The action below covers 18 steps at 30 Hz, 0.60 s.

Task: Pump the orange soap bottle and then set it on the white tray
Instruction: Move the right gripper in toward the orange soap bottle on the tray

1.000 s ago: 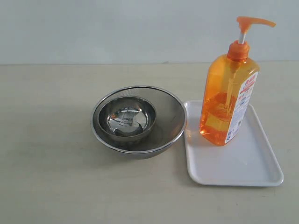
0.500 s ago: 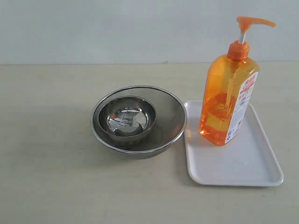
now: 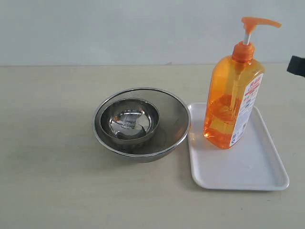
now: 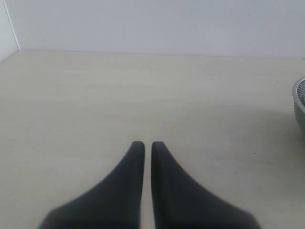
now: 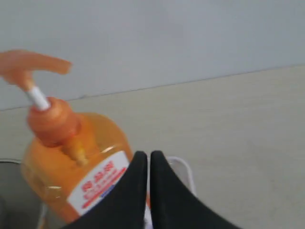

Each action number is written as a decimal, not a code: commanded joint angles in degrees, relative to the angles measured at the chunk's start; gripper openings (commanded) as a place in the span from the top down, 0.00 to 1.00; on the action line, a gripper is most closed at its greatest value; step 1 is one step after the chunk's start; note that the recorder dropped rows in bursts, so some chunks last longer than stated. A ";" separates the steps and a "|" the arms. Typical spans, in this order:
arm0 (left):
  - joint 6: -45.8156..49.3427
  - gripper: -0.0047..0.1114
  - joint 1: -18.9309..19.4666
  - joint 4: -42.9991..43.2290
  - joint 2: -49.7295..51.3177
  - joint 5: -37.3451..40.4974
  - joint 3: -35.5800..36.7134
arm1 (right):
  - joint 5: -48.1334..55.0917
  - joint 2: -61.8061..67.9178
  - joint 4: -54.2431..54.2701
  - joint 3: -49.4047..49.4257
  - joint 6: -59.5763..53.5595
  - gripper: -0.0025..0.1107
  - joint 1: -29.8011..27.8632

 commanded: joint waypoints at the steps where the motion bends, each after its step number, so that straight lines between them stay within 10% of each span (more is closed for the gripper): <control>1: 0.19 0.92 0.12 -0.27 -0.15 -0.11 0.19 | -4.52 -0.26 -2.33 -1.20 3.56 0.98 -0.11; 18: 0.19 0.92 0.12 -0.27 -0.15 -0.11 0.19 | -29.30 -0.26 -2.33 2.29 1.04 0.98 0.28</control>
